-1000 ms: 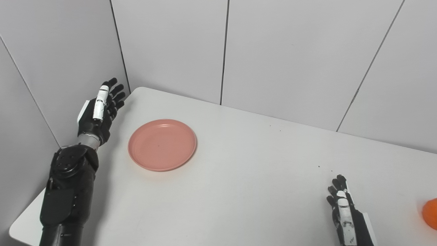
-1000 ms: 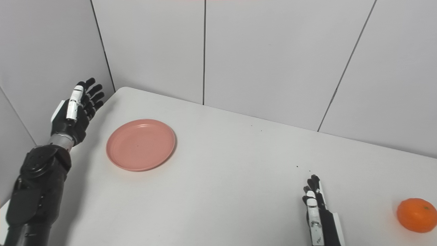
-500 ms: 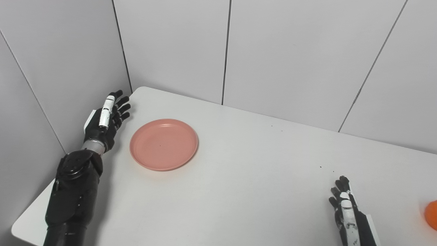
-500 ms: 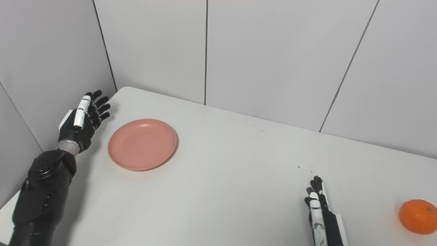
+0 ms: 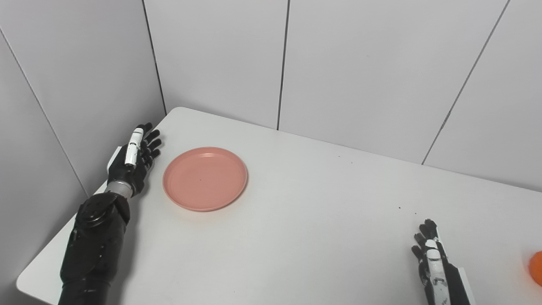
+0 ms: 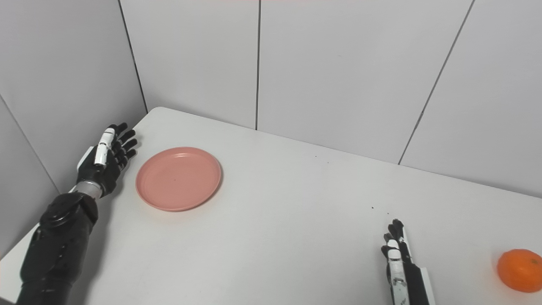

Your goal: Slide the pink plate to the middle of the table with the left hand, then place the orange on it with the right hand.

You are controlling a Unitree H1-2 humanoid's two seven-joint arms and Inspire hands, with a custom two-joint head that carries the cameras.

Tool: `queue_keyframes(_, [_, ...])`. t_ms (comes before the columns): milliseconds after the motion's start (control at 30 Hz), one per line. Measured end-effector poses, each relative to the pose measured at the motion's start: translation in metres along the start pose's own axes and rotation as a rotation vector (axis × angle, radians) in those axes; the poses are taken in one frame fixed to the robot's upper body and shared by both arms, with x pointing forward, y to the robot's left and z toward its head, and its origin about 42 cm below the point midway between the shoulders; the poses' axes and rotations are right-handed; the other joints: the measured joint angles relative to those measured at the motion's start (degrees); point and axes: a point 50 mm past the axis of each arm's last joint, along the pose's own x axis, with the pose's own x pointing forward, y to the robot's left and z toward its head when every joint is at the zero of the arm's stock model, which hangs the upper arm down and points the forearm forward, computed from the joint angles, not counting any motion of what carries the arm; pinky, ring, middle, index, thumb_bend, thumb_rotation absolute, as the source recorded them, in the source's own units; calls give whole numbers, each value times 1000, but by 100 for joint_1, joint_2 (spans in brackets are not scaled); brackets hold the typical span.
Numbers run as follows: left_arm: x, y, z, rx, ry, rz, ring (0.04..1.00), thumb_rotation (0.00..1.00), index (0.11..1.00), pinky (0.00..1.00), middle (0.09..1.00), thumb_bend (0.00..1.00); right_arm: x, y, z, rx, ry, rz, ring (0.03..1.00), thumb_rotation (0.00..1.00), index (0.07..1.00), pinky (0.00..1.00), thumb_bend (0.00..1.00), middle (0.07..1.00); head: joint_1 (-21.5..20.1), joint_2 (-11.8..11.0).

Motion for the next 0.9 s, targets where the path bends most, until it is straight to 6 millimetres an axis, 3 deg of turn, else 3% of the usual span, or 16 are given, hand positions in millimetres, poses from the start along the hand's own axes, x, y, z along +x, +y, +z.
queue_keyframes(367, [0, 4, -12, -33, 2, -21, 966, 1000, 952, 993, 959, 298, 0, 0, 1, 4, 9, -2, 1000, 1000, 1000, 1000, 75, 1000, 9, 9])
queue_keyframes(900, [4, 7, -30, -54, -10, -52, 936, 1000, 921, 947, 933, 336, 0, -1, 1, 3, 13, -3, 998, 1000, 1000, 1000, 83, 1000, 0, 35])
